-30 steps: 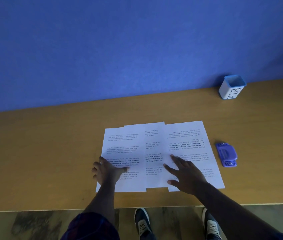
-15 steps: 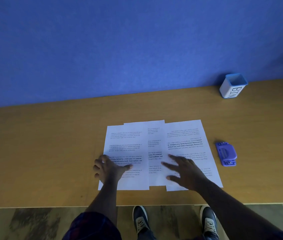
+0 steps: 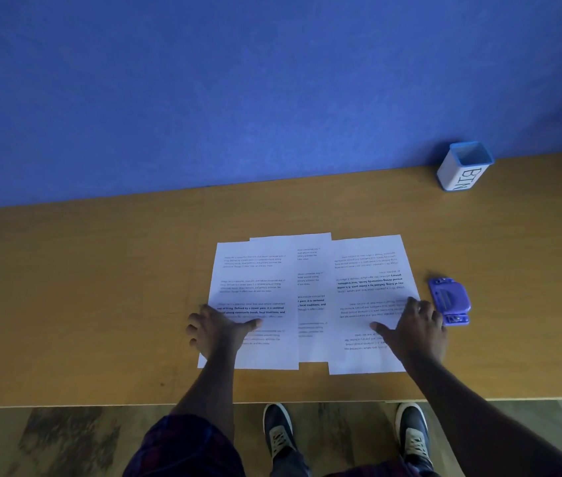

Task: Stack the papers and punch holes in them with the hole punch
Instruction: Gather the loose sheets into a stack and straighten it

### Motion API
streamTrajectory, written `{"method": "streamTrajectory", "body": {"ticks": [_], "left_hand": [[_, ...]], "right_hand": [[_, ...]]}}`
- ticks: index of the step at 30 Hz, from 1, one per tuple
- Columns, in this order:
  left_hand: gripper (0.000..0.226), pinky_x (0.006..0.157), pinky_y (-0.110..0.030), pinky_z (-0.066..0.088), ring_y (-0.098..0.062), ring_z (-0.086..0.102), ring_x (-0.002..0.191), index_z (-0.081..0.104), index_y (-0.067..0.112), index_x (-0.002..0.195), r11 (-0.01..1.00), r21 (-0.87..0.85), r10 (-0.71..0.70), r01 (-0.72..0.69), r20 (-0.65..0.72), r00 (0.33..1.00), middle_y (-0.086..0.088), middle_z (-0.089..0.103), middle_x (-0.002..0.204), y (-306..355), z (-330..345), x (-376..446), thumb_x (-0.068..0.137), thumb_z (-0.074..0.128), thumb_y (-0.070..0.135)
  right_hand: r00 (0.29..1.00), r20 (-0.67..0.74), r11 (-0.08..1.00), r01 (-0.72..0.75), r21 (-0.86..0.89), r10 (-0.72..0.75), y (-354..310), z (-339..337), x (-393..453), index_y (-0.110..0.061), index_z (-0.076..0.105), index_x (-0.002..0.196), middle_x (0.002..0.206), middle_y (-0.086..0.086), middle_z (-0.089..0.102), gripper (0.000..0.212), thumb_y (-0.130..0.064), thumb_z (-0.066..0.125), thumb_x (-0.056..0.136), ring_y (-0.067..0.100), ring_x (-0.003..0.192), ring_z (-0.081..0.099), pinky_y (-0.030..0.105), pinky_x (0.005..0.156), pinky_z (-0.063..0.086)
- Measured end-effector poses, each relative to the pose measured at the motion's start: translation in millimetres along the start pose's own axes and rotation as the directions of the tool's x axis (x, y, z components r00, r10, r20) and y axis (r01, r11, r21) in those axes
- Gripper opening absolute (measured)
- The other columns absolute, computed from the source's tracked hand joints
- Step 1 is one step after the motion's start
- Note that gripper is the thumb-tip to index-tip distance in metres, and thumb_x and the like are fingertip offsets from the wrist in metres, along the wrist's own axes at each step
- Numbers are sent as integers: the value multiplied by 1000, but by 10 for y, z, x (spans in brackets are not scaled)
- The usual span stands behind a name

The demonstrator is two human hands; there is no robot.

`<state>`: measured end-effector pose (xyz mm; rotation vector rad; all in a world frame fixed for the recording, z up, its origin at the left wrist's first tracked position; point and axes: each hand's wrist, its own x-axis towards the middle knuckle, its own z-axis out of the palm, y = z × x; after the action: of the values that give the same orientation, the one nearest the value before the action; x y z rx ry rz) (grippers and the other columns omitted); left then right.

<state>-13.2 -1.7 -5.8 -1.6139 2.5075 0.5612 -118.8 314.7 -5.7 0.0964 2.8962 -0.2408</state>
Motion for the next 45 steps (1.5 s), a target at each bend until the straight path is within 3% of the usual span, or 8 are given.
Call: {"method": "streamTrajectory", "body": {"ticks": [5,8,16,20,29,36,40,45], "left_hand": [[130,105,-54,40,-40,38,135,31,7,143,1000,-14,7,-7,53,999,-19,37,147,41,59,-77,47,89,72],[131,107,-55,38,-42,35,136,30,9,144,1000,-20,7,-6,51,999,-18,32,148,40,72,-110,46,89,73],[124,107,-57,40,-39,43,133,31,13,143,994,-57,93,-91,19,996,-16,43,143,127,70,-173,48,94,62],[118,106,-54,41,-36,45,129,38,15,139,993,-27,117,-116,49,992,-13,46,137,160,70,-188,47,92,66],[106,101,-50,47,-32,43,128,41,16,137,985,-71,161,-157,58,985,-10,42,136,187,118,-212,54,92,59],[116,106,-52,45,-32,40,134,37,21,142,975,-69,211,-209,32,977,-4,43,146,157,184,-257,49,90,65],[123,108,-53,42,-32,38,139,31,23,148,967,-80,246,-243,27,969,-1,44,151,120,149,-308,49,89,67],[114,105,-50,45,-27,43,135,35,28,148,951,-82,302,-299,28,953,5,51,146,101,82,-353,54,86,67]], "right_hand": [[1000,-5,1000,8,-10,-8,-39,-48,45,-9,50,124,118,14,58,87,-68,76,65,34,111,57,42,89,50],[995,-1,994,-98,50,98,-79,-44,34,-6,49,124,120,17,55,92,-66,80,61,37,113,54,44,89,49],[993,70,991,-99,91,93,-177,-25,165,-1,44,129,125,23,53,92,-53,85,64,41,115,52,44,98,45],[983,159,945,-133,298,88,-215,-30,210,-2,43,133,125,24,55,83,-31,86,68,43,116,54,45,97,47],[983,184,857,-77,509,-21,-345,-7,219,-14,59,117,111,8,72,31,-28,63,90,32,99,65,37,74,53],[959,253,791,-54,609,-130,-460,-28,193,-13,58,126,117,8,70,30,-18,55,96,22,85,58,23,55,39],[939,300,760,-72,647,-167,-541,-30,163,-15,55,127,114,5,68,31,-25,55,97,23,89,63,26,58,45],[894,377,709,-101,698,-243,-610,36,161,-17,58,123,111,2,71,29,-26,58,95,23,91,69,44,80,60]]}}
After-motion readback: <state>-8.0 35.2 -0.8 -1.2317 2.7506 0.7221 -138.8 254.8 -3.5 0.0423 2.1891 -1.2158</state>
